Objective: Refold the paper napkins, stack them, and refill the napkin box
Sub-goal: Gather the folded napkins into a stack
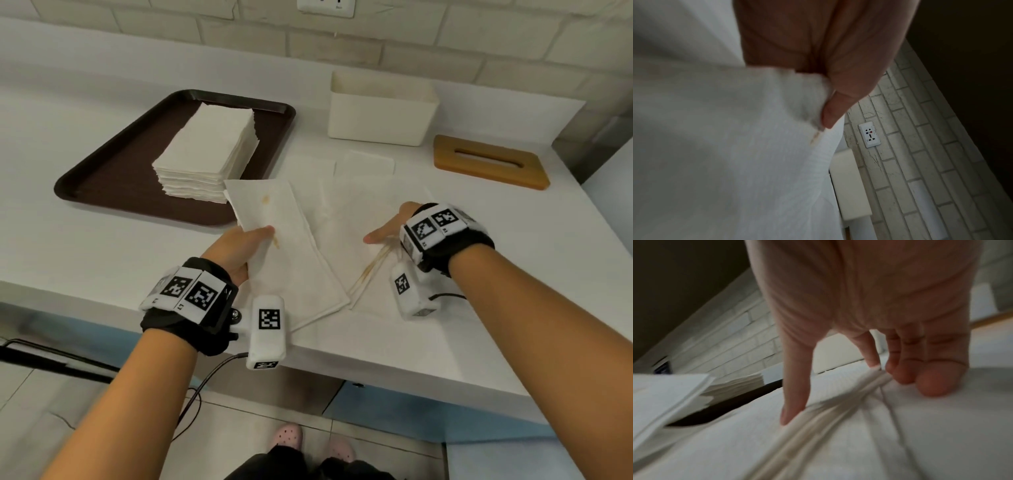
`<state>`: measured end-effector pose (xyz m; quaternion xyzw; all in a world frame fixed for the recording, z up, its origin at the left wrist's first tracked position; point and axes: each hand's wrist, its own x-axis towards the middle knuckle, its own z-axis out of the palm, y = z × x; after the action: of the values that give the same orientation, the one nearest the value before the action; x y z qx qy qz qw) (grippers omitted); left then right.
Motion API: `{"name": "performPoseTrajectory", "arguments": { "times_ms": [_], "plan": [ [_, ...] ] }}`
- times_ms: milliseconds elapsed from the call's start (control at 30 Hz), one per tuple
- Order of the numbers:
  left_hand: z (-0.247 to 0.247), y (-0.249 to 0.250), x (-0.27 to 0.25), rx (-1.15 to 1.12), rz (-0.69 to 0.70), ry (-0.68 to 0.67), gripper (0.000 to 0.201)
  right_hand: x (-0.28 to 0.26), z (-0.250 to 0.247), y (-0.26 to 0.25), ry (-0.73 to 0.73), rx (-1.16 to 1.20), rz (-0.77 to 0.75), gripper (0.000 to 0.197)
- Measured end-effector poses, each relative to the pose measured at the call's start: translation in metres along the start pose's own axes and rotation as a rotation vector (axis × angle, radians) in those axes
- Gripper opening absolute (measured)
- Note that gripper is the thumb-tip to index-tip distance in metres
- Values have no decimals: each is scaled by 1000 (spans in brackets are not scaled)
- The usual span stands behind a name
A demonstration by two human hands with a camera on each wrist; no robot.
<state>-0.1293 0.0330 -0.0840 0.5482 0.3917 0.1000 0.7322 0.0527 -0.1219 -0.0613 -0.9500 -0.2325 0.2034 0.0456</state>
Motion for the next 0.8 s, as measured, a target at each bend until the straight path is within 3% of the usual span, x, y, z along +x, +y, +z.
{"name": "performPoseTrajectory", "arguments": {
  "times_ms": [300,500,667,800],
  "plan": [
    [-5,-3,4,6,-36,-21,34,13,-6,-3,-13,-34,62,74],
    [-10,1,3,-31,-29,-15,20,23,-17,6,-8,450,122,78],
    [-11,5,5,-23,4,-10,16,22,-19,22,161,707,72,52],
    [-6,7,7,-15,9,-31,15,9,-22,32,48,1062,33,39]
  ]
}}
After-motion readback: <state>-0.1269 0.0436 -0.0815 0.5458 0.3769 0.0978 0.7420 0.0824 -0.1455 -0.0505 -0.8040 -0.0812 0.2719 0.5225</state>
